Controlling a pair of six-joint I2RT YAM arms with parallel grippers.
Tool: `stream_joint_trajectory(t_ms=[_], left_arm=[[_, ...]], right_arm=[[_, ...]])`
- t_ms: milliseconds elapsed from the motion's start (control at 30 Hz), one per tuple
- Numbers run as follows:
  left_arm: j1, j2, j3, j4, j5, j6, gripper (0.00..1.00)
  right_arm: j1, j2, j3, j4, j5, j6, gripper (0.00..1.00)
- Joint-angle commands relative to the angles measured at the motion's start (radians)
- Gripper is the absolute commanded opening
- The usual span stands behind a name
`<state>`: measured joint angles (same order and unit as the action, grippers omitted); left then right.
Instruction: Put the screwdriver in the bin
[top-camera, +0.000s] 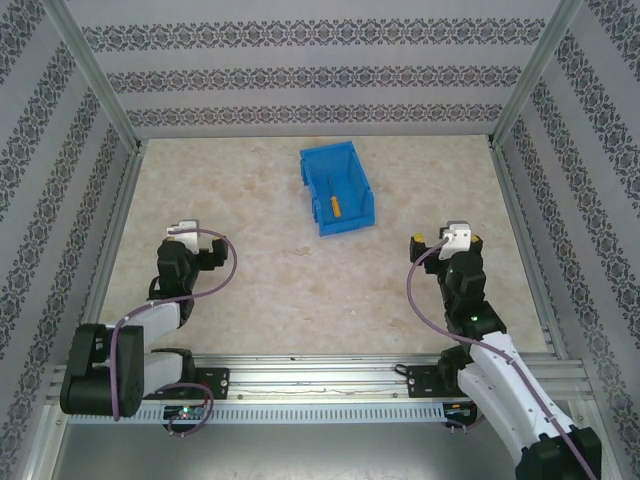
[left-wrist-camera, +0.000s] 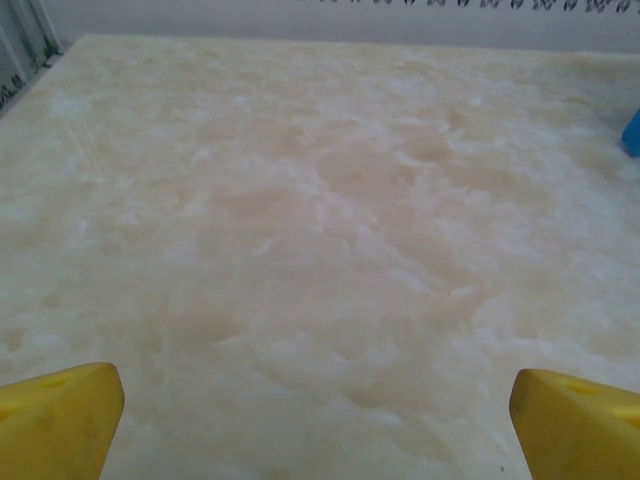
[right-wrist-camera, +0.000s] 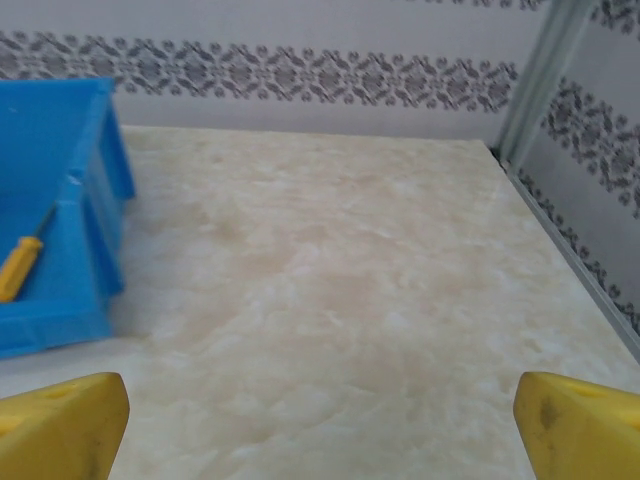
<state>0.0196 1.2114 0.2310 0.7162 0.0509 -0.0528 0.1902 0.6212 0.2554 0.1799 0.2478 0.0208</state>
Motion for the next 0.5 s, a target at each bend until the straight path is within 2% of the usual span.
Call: stream_joint_trajectory(t_ms=[0, 267, 467], left_arm=[[-0.003, 0.053, -0.002, 0.212, -0.029, 0.019, 0.99], [0.002, 0.218, 0.011, 0.355, -0.038, 0.023, 0.99], [0.006, 0.359, 0.014, 0.486, -0.039, 0.021, 0.99]], right_arm=[[-0.062, 0.051, -0.041, 0.183, -0.076, 0.023, 0.98], [-0.13, 0.287, -0.097, 0.45, -0.153, 0.004, 0.98], [-0.162, 0.454, -0.087, 0.595, -0.148, -0.005, 0.98]])
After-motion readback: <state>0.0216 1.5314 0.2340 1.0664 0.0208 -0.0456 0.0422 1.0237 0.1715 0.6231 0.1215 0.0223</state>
